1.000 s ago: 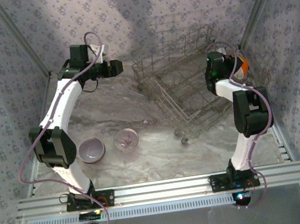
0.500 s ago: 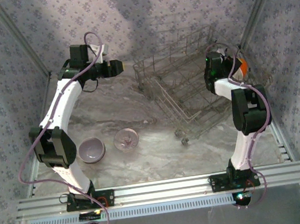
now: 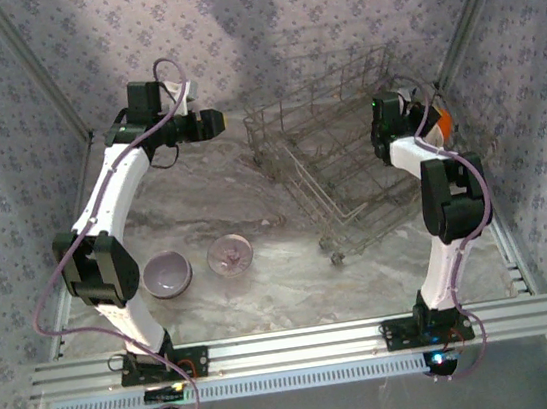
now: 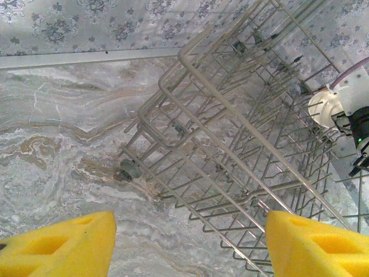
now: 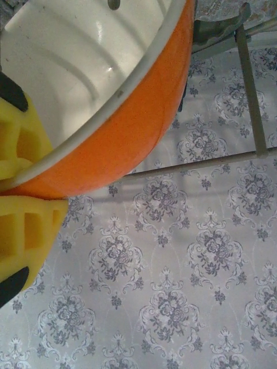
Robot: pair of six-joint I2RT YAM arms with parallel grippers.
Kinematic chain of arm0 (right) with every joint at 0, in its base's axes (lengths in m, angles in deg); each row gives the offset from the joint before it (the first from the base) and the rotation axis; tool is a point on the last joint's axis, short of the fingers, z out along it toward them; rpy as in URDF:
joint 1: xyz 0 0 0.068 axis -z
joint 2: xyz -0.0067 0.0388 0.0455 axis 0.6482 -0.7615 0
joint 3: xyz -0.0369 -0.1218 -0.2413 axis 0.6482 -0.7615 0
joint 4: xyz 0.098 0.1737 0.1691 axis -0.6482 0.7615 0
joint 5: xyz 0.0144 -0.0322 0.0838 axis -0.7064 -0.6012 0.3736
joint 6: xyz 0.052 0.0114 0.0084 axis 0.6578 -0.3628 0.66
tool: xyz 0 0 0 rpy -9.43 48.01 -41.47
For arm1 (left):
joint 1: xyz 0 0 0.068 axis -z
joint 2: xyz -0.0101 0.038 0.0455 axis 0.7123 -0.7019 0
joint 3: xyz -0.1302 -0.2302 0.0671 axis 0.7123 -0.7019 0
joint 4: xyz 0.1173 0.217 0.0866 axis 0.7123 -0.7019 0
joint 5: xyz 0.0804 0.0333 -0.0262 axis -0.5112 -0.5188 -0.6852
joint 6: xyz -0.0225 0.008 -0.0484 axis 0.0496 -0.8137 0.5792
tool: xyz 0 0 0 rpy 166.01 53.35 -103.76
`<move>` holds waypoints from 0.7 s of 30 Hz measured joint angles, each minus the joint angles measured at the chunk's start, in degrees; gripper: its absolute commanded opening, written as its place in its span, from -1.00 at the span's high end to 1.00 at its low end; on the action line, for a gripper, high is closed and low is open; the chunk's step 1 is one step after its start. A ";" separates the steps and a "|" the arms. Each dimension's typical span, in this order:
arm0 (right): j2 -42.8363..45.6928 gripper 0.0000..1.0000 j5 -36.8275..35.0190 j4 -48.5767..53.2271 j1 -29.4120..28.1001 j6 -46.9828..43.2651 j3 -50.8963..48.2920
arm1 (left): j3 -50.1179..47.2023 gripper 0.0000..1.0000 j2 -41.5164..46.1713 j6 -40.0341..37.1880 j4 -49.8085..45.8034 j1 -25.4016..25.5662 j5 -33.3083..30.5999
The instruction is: Load the bowls into the dish rack
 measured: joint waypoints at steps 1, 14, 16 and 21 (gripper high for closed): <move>0.00 0.72 -0.09 0.55 0.00 0.44 0.00 | 0.00 -0.39 0.00 0.00 0.00 0.00 0.00; -1.60 0.48 0.15 13.03 1.16 10.62 0.09 | 0.00 -0.38 0.00 0.00 0.00 0.00 -0.02; -1.62 0.47 0.22 14.49 1.55 11.58 0.92 | 0.00 -0.39 0.00 0.00 0.00 0.00 -0.02; -2.10 0.29 0.02 17.99 1.64 14.99 2.67 | 0.00 -0.39 0.00 0.02 0.00 0.00 -0.02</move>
